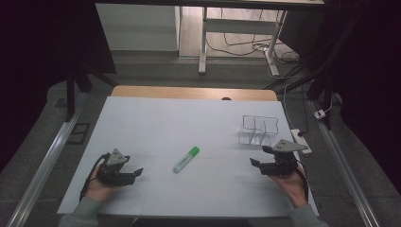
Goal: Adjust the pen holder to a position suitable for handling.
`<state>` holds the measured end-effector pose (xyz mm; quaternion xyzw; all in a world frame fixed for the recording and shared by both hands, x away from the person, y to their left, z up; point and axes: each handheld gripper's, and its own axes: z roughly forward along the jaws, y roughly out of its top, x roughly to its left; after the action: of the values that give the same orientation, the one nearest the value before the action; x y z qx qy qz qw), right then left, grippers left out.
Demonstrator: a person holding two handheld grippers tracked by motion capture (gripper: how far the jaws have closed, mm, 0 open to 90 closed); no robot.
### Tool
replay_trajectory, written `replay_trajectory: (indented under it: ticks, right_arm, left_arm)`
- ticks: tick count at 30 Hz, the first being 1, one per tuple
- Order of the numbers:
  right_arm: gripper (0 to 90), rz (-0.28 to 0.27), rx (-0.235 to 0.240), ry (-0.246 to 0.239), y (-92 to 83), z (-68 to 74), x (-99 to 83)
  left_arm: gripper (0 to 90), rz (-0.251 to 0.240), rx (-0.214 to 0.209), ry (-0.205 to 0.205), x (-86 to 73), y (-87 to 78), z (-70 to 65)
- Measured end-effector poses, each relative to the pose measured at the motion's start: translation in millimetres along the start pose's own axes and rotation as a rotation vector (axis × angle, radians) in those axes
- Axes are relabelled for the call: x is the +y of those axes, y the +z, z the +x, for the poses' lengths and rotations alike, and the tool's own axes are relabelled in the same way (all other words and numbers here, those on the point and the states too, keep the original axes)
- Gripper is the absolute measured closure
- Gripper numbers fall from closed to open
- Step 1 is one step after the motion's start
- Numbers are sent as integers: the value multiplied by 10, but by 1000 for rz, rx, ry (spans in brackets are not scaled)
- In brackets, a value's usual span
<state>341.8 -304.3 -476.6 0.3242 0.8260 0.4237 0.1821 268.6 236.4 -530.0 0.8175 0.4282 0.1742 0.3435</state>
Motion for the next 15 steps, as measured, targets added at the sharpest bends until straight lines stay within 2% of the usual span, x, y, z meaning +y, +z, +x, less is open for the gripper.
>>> replay_trajectory:
  ticks: [2,8,11,15]
  right_arm:
    - [242,3,0,1,-1,-8,28]
    - [272,18,-51,22,-67,-65,157]
    - [297,34,-78,35,-100,-113,159]
    - [354,51,-112,75,-136,-194,126]
  left_arm:
    - [269,-4,1,-2,-6,-7,-1]
    - [270,-8,-2,9,-4,-18,-29]
    - [270,-9,-2,10,2,-18,-30]
    - [269,-4,-4,15,13,7,-30]
